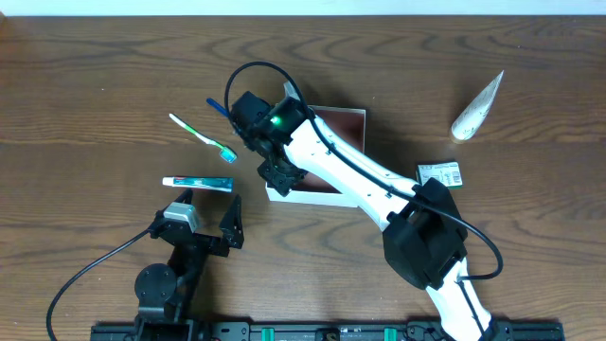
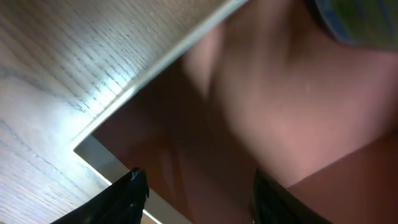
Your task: Pack container
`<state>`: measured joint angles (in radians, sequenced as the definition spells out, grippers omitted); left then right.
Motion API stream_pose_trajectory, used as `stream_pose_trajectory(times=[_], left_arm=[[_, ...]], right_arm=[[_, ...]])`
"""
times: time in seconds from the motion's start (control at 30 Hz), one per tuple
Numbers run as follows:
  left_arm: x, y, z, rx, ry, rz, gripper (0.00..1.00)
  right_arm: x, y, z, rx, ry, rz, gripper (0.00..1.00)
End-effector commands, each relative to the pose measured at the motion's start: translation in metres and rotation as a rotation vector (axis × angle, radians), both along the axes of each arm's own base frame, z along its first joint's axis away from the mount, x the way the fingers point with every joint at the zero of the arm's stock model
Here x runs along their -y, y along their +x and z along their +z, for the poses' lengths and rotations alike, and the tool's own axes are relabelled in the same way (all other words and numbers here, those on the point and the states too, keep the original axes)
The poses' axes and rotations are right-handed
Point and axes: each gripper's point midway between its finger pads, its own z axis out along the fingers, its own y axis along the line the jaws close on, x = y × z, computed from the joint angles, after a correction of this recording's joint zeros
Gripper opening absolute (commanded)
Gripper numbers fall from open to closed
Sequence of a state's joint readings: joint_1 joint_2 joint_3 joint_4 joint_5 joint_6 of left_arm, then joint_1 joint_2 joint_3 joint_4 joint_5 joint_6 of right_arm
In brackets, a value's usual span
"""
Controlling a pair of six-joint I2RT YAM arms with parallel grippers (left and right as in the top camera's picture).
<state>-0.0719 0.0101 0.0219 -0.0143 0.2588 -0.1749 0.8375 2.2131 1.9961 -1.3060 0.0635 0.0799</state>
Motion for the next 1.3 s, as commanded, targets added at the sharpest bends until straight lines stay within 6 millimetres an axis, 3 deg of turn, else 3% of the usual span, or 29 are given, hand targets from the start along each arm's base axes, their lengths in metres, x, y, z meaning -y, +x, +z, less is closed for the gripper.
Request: stream_pose_trajectory(times=[0.0, 0.17, 0.33, 0.5, 0.7, 1.0, 1.27], left_arm=[[0.0, -0.001, -0.016, -0.043, 0.016, -0.006, 0.98], [0.0, -0.001, -0.016, -0.043, 0.016, -0.006, 0.98], [0.0, -0.001, -0.016, -0.043, 0.016, -0.006, 0.98], [0.0, -0.001, -0.016, -0.043, 0.016, -0.006, 0.98], [0.0, -0.001, -0.016, -0.043, 0.016, -0.006, 0.98], [0.0, -0.001, -0.016, -0.043, 0.016, -0.006, 0.98], [0.0, -0.001, -0.016, -0.043, 0.016, -0.006, 0.98]], right_arm=[[0.005, 0.0, 0.024, 0.056, 0.013, -0.099, 0.52], [0.01, 0.004, 0.066, 0.137, 0.082, -0.137, 0.36], [0.036, 0.007, 0.101, 0.167, 0.13, -0.294, 0.01], [0.058, 0.011, 0.103, 0.146, 0.123, -0.484, 0.02], [0.072, 0.018, 0.089, 0.162, 0.102, -0.666, 0.02], [0.094, 0.012, 0.015, 0.07, 0.046, -0.788, 0.01], [0.11, 0.007, -0.009, 0.034, 0.016, -0.811, 0.01]])
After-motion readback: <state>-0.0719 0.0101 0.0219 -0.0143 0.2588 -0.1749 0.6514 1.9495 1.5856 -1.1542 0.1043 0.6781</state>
